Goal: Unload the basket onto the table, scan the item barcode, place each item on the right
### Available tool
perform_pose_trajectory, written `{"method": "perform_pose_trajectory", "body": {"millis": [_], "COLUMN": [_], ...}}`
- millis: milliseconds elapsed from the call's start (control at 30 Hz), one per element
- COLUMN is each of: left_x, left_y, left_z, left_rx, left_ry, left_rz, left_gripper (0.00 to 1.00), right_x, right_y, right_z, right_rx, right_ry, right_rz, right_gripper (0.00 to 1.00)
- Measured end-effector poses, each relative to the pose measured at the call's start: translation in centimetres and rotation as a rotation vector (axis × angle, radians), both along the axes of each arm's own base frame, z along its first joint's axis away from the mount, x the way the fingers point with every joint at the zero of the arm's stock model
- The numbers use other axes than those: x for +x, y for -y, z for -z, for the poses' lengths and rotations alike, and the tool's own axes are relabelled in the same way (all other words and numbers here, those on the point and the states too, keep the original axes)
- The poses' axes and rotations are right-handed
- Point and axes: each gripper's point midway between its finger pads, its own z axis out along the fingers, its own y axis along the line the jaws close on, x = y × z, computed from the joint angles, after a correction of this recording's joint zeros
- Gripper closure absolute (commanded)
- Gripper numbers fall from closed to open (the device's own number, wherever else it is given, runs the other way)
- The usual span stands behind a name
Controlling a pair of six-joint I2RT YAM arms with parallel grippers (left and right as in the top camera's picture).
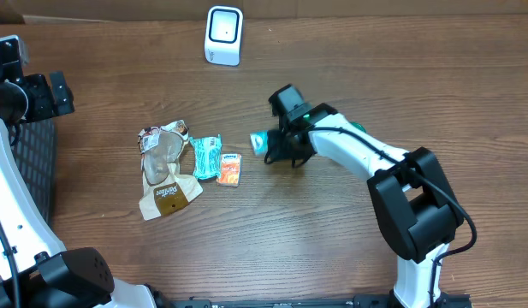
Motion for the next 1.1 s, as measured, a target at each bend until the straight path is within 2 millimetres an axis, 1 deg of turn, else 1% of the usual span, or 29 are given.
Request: {"method": "perform_pose_trajectory", "body": {"millis": [67, 133, 233, 300, 467, 500, 533, 567, 700, 800, 933, 1100], "left_x": [0.0, 0.0, 0.0, 0.0, 0.0, 0.0, 0.0, 0.0, 0.0, 0.0, 0.0, 0.0], "left_y": [0.0, 0.0, 0.0, 0.0, 0.0, 0.0, 0.0, 0.0, 0.0, 0.0, 0.0, 0.0], "left_z": [0.0, 0.0, 0.0, 0.0, 0.0, 0.0, 0.0, 0.0, 0.0, 0.0, 0.0, 0.0], "left_rx": [0.0, 0.0, 0.0, 0.0, 0.0, 0.0, 0.0, 0.0, 0.0, 0.0, 0.0, 0.0], "left_ry": [0.0, 0.0, 0.0, 0.0, 0.0, 0.0, 0.0, 0.0, 0.0, 0.0, 0.0, 0.0], "left_rz": [0.0, 0.0, 0.0, 0.0, 0.0, 0.0, 0.0, 0.0, 0.0, 0.0, 0.0, 0.0], "left_gripper": [0.0, 0.0, 0.0, 0.0, 0.0, 0.0, 0.0, 0.01, 0.0, 0.0, 0.0, 0.0], "right_x": [2.7, 4.7, 5.6, 5.6, 4.0, 3.7, 3.4, 3.2, 2.4, 2.4, 2.9, 3.1], "right_y": [-0.1, -0.2, -0.7, -1.0, -1.5, -1.6, -1.6, -1.6, -1.6, -1.5, -1.7, -2.4], "right_z": [-0.9, -1.8, -2.5, -2.6, -2.2, -2.2, -2.2, -2.2, -2.1, -2.1, -1.8, -0.1], "right_rx": [0.032, 0.059, 0.085, 0.098, 0.131, 0.139, 0.145, 0.155, 0.186, 0.202, 0.224, 0.236], "right_ry": [0.102, 0.183, 0.229, 0.229, 0.147, 0.124, 0.102, 0.079, -0.004, -0.037, -0.051, -0.082], "right_rz": [0.01, 0.014, 0.0, -0.012, -0.032, -0.022, -0.007, 0.018, 0.14, 0.233, 0.349, 0.414], "right_gripper": [0.62, 0.63, 0.63, 0.62, 0.62, 0.58, 0.54, 0.53, 0.53, 0.54, 0.59, 0.61]}}
